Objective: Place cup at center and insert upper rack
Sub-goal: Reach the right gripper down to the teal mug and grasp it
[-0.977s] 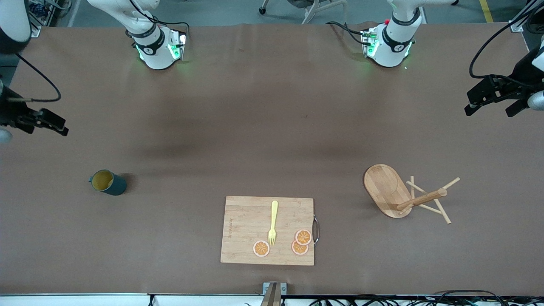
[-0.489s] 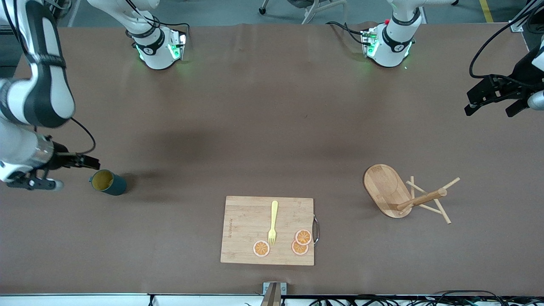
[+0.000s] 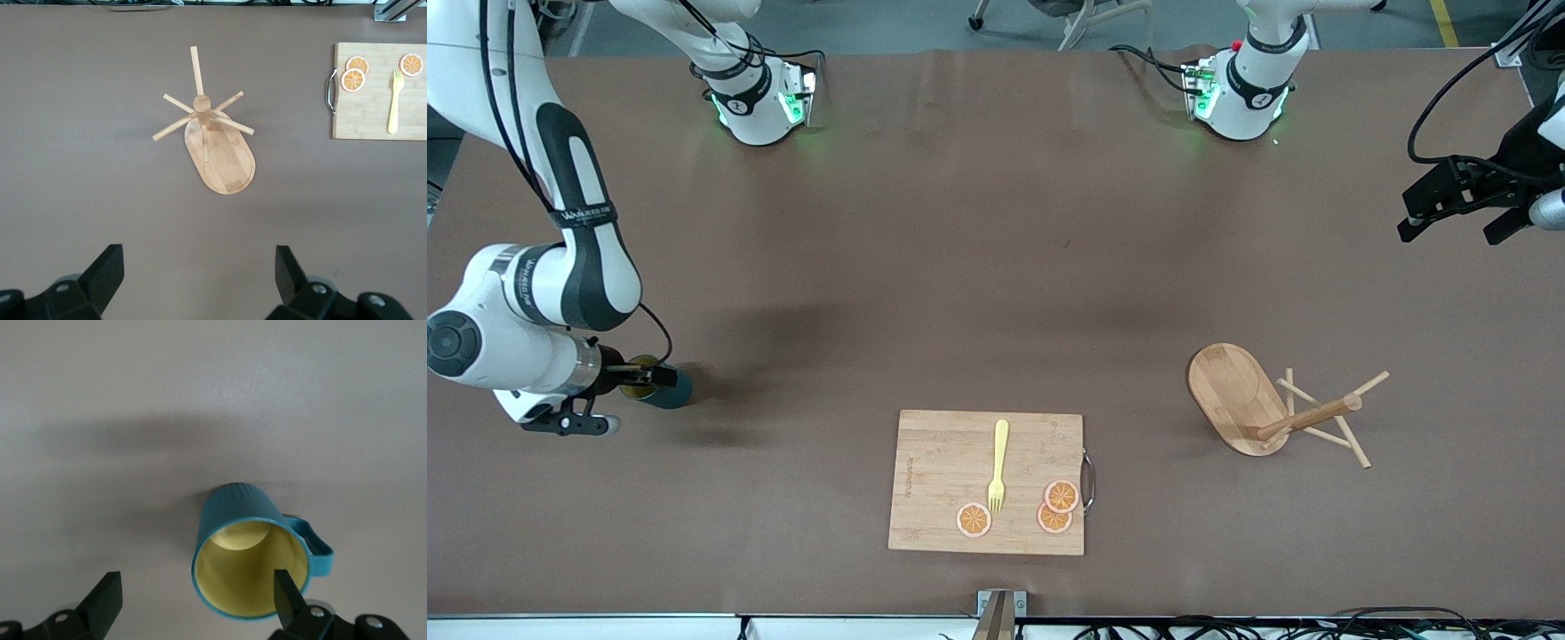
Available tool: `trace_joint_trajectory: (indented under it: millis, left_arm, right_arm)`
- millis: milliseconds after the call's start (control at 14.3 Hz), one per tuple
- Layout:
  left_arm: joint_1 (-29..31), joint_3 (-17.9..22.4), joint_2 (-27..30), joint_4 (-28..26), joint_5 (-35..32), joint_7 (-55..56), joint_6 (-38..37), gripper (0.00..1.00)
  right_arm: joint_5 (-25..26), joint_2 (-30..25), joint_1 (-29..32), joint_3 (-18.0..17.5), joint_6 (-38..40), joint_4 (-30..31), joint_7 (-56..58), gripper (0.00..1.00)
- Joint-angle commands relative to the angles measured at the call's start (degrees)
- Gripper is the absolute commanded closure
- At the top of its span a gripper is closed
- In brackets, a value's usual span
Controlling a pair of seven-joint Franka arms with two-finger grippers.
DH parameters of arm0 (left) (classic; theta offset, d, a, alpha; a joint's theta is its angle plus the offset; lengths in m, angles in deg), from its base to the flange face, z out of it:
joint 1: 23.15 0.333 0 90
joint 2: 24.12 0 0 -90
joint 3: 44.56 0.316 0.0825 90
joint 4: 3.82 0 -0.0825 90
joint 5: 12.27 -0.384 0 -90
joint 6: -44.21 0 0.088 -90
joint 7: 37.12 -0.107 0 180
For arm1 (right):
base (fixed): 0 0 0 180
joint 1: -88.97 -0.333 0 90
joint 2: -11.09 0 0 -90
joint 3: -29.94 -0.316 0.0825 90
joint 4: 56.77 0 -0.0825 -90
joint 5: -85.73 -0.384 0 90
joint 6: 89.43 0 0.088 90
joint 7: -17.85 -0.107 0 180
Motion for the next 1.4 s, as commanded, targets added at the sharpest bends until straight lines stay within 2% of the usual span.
trace_joint_trajectory:
  millis: [0, 70, 140, 349, 419, 559, 838, 1117, 1187, 1327]
  left_arm:
    - [0.09, -0.69, 0.64, -0.1, -1.11, 0.18, -0.29, 0.0]
    - [0.09, -0.69, 0.55, -0.19, -1.11, 0.18, -0.29, 0.0]
    - [0.17, -0.69, 0.55, -0.19, -1.11, 0.18, -0.38, 0.0]
    - [0.35, -0.69, 0.46, -0.28, -1.11, 0.18, -0.38, 0.0]
    - [0.52, -0.69, 0.46, -0.28, -1.11, 0.1, -0.38, 0.0]
    - [0.7, -0.6, 0.37, -0.37, -1.11, 0.01, -0.38, 0.0]
    - [0.61, -0.6, 0.37, -0.37, -1.11, 0.01, -0.47, 0.0]
    - [0.44, -0.6, 0.46, -0.28, -1.02, 0.01, -0.47, 0.0]
    - [0.35, -0.6, 0.46, -0.28, -1.02, 0.01, -0.47, 0.0]
    - [0.26, -0.6, 0.46, -0.28, -1.02, 0.01, -0.47, 0.0]
  right_arm:
    - [0.22, 2.39, 0.8, -0.3, -0.15, -0.78, 0.39, 0.0]
    - [0.22, 2.66, 0.8, -0.3, -0.15, -0.78, 0.48, 0.0]
    - [0.13, 2.66, 0.8, -0.3, 0.02, -0.7, 0.22, 0.07]
    - [-0.04, 2.84, 0.45, -0.21, 0.46, -0.69, -0.92, 0.62]
    - [-0.04, 3.01, 0.28, -0.21, 0.73, -0.78, -2.93, 0.76]
    - [-0.04, 3.01, -0.08, -0.39, 1.86, -0.78, -3.92, 0.97]
    - [-0.31, 3.54, 0.19, -0.48, 1.87, -1.13, -3.91, 1.0]
    - [0.31, 3.19, -2.61, -0.65, 2.48, -2.1, -3.04, 1.0]
    - [0.31, 2.84, -3.5, -0.65, 4.49, -2.71, -3.21, 1.0]
    - [-0.48, 2.92, -5.43, -0.74, 13.24, -8.48, -3.47, 1.0]
